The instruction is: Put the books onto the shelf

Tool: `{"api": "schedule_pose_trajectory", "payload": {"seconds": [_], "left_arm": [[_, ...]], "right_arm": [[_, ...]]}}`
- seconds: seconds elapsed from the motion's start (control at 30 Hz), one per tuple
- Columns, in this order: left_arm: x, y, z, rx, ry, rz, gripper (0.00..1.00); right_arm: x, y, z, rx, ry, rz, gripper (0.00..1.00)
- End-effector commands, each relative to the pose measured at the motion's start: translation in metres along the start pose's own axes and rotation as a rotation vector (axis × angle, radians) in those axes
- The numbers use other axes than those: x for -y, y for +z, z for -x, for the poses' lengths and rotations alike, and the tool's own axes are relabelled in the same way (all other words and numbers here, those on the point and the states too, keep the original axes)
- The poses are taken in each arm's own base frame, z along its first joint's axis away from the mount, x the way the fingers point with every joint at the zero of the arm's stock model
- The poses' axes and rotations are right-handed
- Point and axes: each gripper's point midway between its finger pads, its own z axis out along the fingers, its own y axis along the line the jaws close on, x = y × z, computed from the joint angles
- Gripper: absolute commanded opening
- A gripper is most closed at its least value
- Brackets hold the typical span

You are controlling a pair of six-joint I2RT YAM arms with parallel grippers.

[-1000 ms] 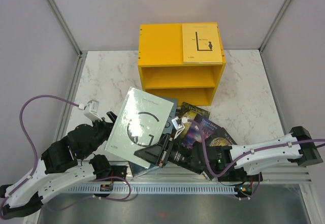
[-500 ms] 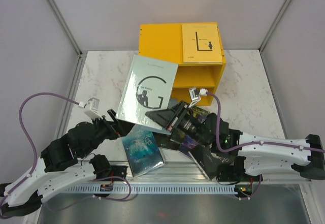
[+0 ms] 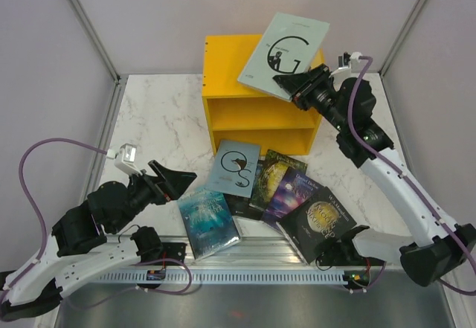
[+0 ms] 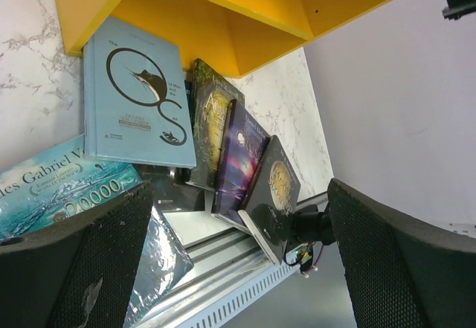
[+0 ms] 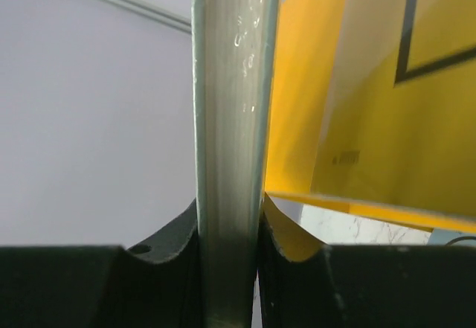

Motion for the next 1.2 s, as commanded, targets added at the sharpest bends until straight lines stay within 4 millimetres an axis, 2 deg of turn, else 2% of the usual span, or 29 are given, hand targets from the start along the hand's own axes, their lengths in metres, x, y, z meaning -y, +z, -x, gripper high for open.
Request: {"api": "schedule_pose_trajectory", "payload": {"seconds": [0.0, 0.03, 0.07, 0.1, 0.13, 0.17, 0.2, 0.27, 0.33, 0.37, 0.47, 0.57, 0.83, 1.1, 1.17], "left_arm": [[0.003, -0.002, 0.009, 0.037, -0.008, -0.011, 1.0], [0.003, -0.002, 0.009, 0.04, -0.009, -0.011, 1.0], [0.003, -0.003, 0.01, 0.043, -0.008, -0.011, 1.0], [0.002, -0.002, 0.009, 0.041, -0.005, -0.009, 1.0], [0.001, -0.002, 0.01, 0.043, -0.004, -0.007, 1.0], [0.002, -0.002, 0.01, 0.044, -0.006, -0.008, 1.0], [0.0, -0.001, 0.009, 0.044, -0.003, -0.002, 1.0], [-0.001, 0.0, 0.007, 0.039, -0.002, -0.001, 1.0], [-0.002, 0.0, 0.005, 0.035, -0.001, -0.001, 1.0], [-0.003, 0.0, 0.005, 0.035, -0.001, -0.001, 1.0], [-0.005, -0.001, 0.004, 0.037, -0.003, -0.001, 1.0], [-0.006, -0.002, 0.004, 0.041, -0.005, -0.005, 1.0], [-0.007, -0.002, 0.004, 0.043, -0.005, -0.006, 1.0], [-0.01, -0.002, 0.0, 0.035, -0.008, -0.008, 1.0], [-0.01, -0.003, 0.0, 0.037, -0.012, -0.013, 1.0]], "right_arm": [[-0.095, -0.024, 0.044, -0.074, -0.018, 0.296, 0.0], [-0.093, -0.02, 0.048, -0.098, -0.017, 0.287, 0.0], [-0.079, -0.007, 0.048, -0.138, -0.003, 0.245, 0.0], [-0.091, -0.013, 0.051, -0.19, -0.028, 0.277, 0.0], [-0.079, -0.005, 0.05, -0.218, -0.017, 0.236, 0.0], [-0.076, -0.004, 0.05, -0.237, -0.025, 0.229, 0.0], [-0.085, -0.009, 0.056, -0.251, -0.059, 0.239, 0.0], [-0.062, -0.006, 0.065, -0.266, -0.076, 0.161, 0.0], [-0.051, -0.008, 0.07, -0.302, -0.063, 0.136, 0.0], [-0.041, -0.008, 0.081, -0.288, -0.061, 0.117, 0.0], [-0.02, -0.009, 0.094, -0.286, -0.061, 0.068, 0.0], [-0.006, -0.007, 0.101, -0.304, -0.056, 0.038, 0.0], [0.017, 0.0, 0.097, -0.346, -0.041, -0.003, 0.0], [0.032, 0.001, 0.095, -0.38, -0.024, -0.014, 0.0], [0.036, 0.001, 0.092, -0.39, -0.022, -0.016, 0.04]]}}
